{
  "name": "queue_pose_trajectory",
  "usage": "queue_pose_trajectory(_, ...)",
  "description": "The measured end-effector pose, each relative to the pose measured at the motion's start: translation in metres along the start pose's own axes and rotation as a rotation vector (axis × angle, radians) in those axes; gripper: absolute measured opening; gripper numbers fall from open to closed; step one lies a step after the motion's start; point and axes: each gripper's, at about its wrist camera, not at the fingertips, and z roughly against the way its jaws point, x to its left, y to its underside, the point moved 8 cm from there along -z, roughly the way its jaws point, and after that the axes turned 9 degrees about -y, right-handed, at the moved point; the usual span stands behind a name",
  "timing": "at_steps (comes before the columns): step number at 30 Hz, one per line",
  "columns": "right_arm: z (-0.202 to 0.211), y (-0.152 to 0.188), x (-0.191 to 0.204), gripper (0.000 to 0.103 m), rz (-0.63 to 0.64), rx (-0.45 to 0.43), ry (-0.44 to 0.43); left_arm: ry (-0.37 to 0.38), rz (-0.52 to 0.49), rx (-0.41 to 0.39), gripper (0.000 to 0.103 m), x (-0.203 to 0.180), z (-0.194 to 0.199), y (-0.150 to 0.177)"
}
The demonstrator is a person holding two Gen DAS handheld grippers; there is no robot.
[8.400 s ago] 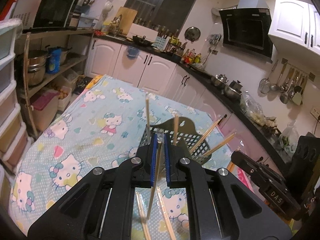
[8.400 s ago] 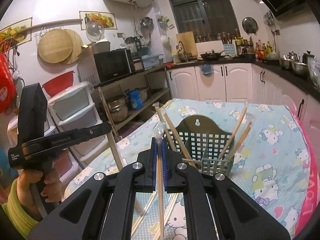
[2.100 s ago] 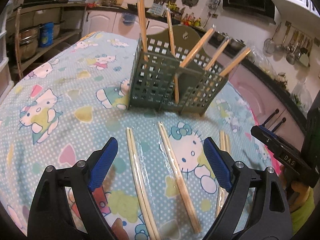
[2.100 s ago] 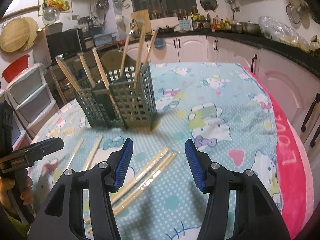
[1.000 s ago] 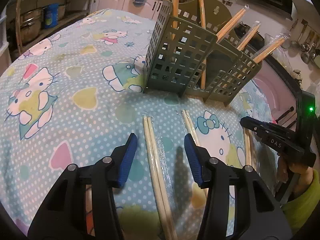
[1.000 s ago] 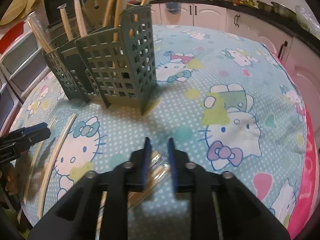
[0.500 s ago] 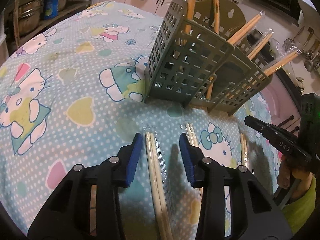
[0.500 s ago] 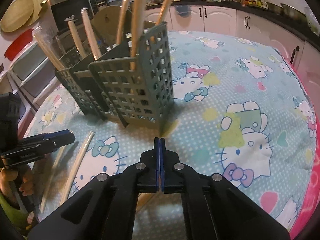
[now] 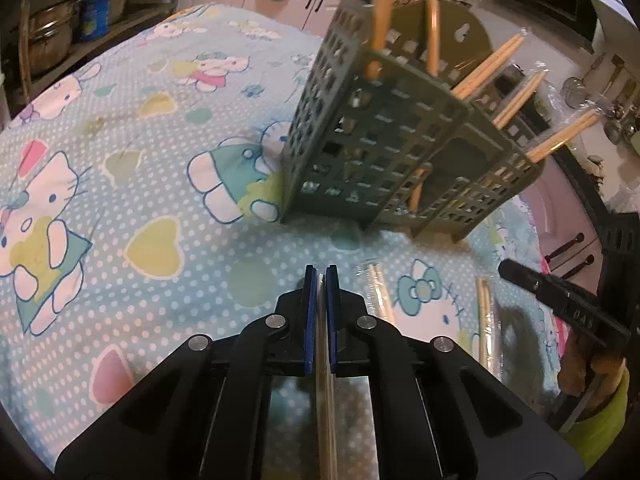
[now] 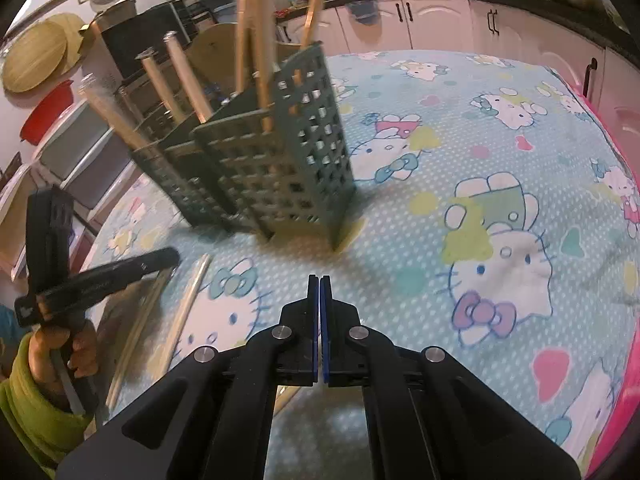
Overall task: Organize utensils
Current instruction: 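Grasp a wrapped chopstick with the left gripper while the right gripper grasps another, then lift both held chopsticks upright and carry them above the caddy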
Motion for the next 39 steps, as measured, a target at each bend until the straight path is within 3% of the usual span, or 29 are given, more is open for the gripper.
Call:
queue_pose_trajectory(3, 0.000, 0.008, 0.003, 0.022, -0.008, 0.010, 0.022, 0.016, -0.007, -0.020, 0.001, -0.004, 0.006, -0.003)
queue_pose_trajectory(5, -0.002, 0.011, 0.002, 0.025, -0.010, 0.022, 0.041, 0.025, -0.011, -0.031, 0.001, -0.007, 0.012, -0.003)
queue_pose_trajectory(21, -0.041, 0.006, 0.015, 0.024, 0.063, 0.104, 0.193, 0.075, -0.024, -0.111, 0.001, -0.020, 0.053, -0.011)
queue_pose_trajectory(23, -0.044, 0.004, 0.019, 0.015, 0.068, 0.099, 0.182, 0.078, -0.025, -0.120, 0.001, -0.021, 0.058, -0.012)
queue_pose_trajectory(31, -0.026, -0.012, 0.048, 0.010, 0.102, 0.029, 0.088, 0.088, -0.031, -0.169, 0.001, -0.023, 0.079, -0.023)
queue_pose_trajectory(39, 0.018, -0.036, 0.088, 0.007, 0.151, -0.092, 0.018, 0.096, -0.027, -0.238, 0.001, -0.025, 0.104, -0.044)
